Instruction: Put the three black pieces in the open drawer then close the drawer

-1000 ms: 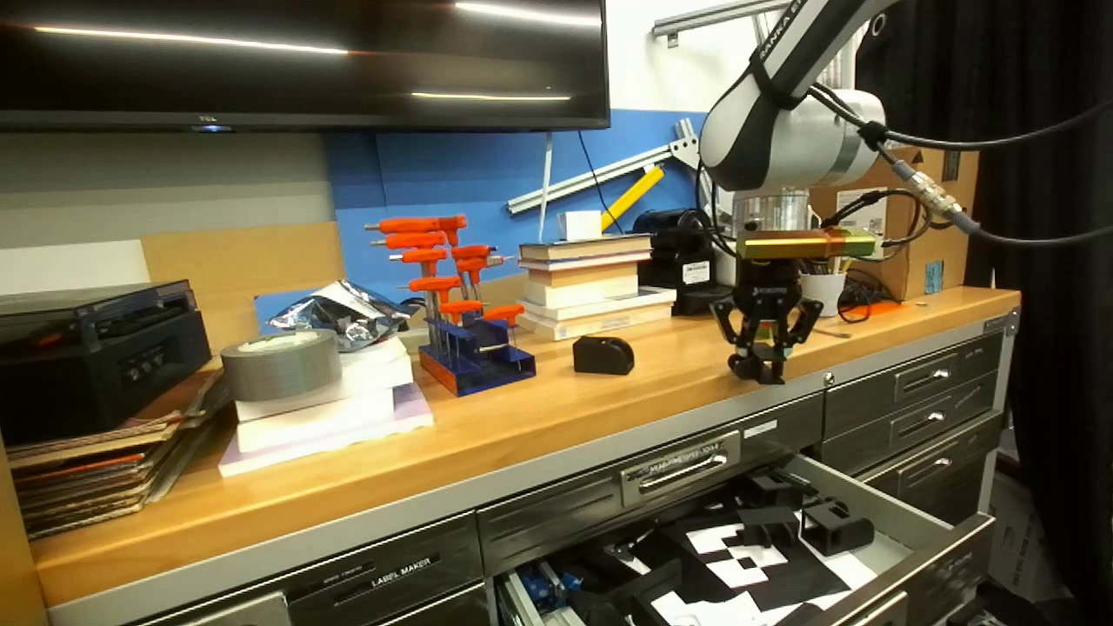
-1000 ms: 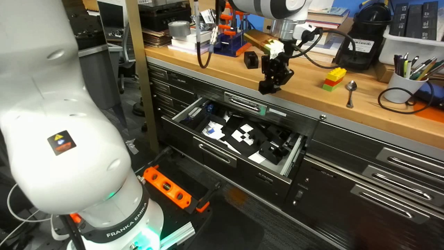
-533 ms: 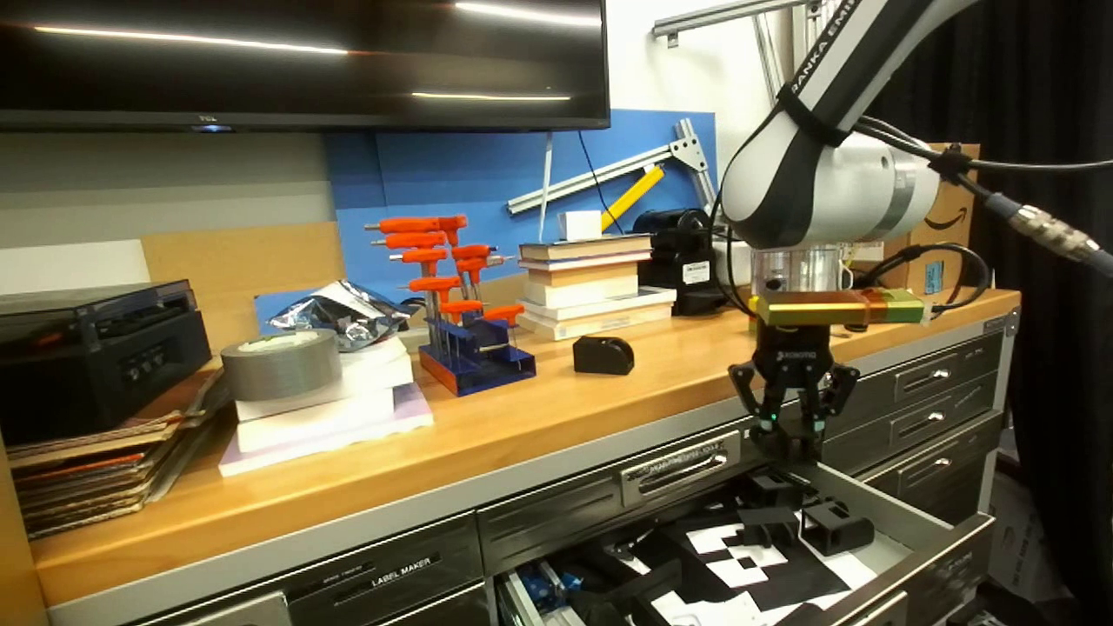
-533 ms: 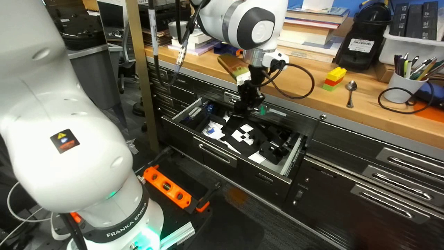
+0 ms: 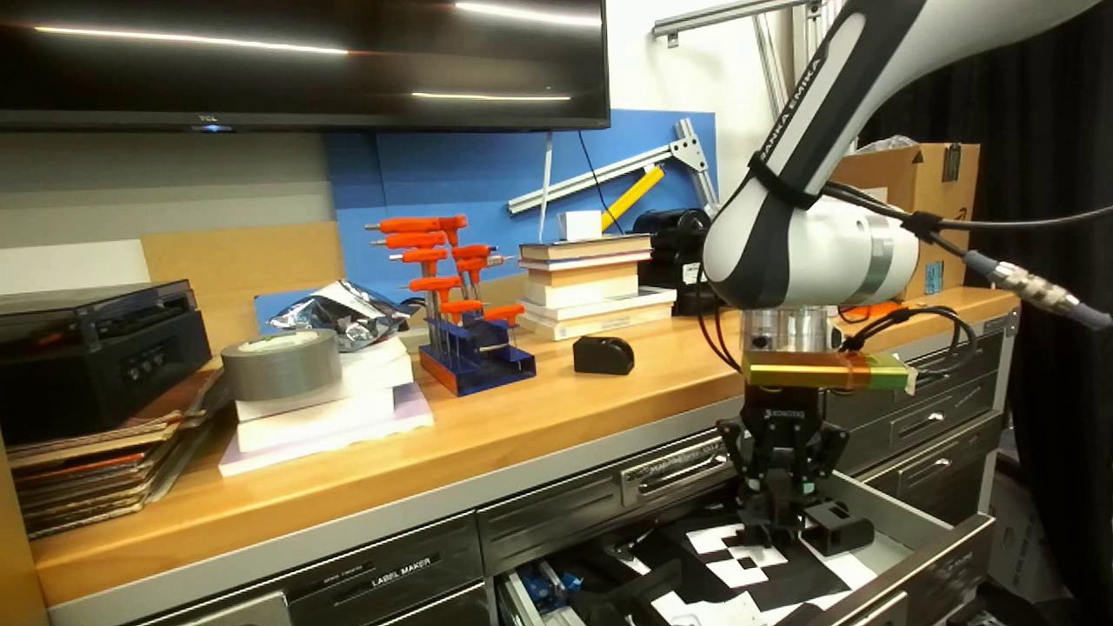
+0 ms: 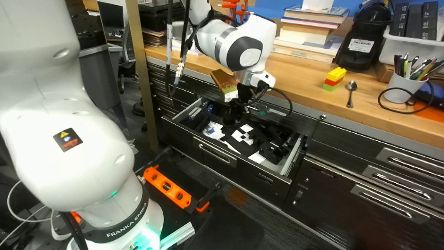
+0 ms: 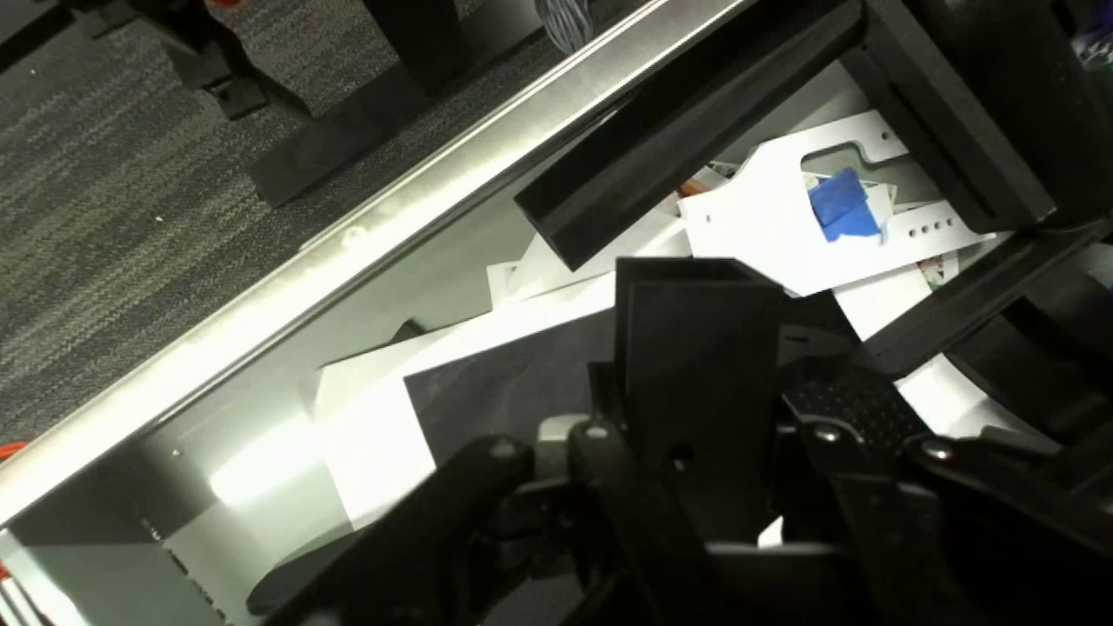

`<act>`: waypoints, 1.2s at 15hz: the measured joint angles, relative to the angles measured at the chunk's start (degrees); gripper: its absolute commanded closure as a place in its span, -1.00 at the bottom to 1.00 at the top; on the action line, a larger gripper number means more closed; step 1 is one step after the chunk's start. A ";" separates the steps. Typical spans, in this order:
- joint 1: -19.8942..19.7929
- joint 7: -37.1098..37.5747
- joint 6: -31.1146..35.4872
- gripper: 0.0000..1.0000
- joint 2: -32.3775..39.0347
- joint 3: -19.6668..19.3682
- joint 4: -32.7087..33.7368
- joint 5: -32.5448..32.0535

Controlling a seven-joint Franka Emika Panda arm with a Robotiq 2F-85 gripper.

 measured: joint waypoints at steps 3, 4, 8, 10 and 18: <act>0.04 -1.00 1.02 0.64 3.55 0.41 0.70 2.68; 0.05 -1.47 1.26 0.64 4.66 0.64 1.05 3.36; 0.10 -3.50 3.05 0.64 8.32 1.97 2.36 5.23; 0.11 -4.49 5.51 0.64 9.81 2.76 2.74 6.21; 0.13 -5.97 16.65 -0.36 14.89 4.98 3.54 10.40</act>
